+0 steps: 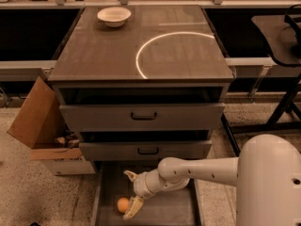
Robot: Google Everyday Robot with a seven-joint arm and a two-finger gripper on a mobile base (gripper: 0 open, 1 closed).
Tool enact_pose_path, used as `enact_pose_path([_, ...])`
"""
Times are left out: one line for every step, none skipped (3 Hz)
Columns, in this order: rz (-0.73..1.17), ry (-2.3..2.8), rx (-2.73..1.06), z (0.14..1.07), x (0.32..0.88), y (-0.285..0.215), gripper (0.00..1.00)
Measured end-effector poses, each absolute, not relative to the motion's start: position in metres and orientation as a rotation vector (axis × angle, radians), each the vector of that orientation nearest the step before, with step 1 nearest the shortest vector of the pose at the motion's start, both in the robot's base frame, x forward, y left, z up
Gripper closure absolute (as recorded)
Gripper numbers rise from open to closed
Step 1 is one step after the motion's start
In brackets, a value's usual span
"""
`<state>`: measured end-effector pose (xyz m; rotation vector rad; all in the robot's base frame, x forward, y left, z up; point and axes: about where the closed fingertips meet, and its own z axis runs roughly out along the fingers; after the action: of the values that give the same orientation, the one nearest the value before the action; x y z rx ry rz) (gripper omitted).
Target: Pick orange from bottom drawer and place on counter
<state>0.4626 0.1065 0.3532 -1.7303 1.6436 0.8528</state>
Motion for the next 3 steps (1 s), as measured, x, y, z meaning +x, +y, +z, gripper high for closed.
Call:
enact_pose_path([0.835,1.626,-1.753,0.316,0.473,0.109,0.0])
enact_pose_path([0.803,1.608,-1.753,0.278,0.482,0.11,0.0])
enact_pose_path([0.765,1.587,-1.744,0.249,0.486,0.116,0.0])
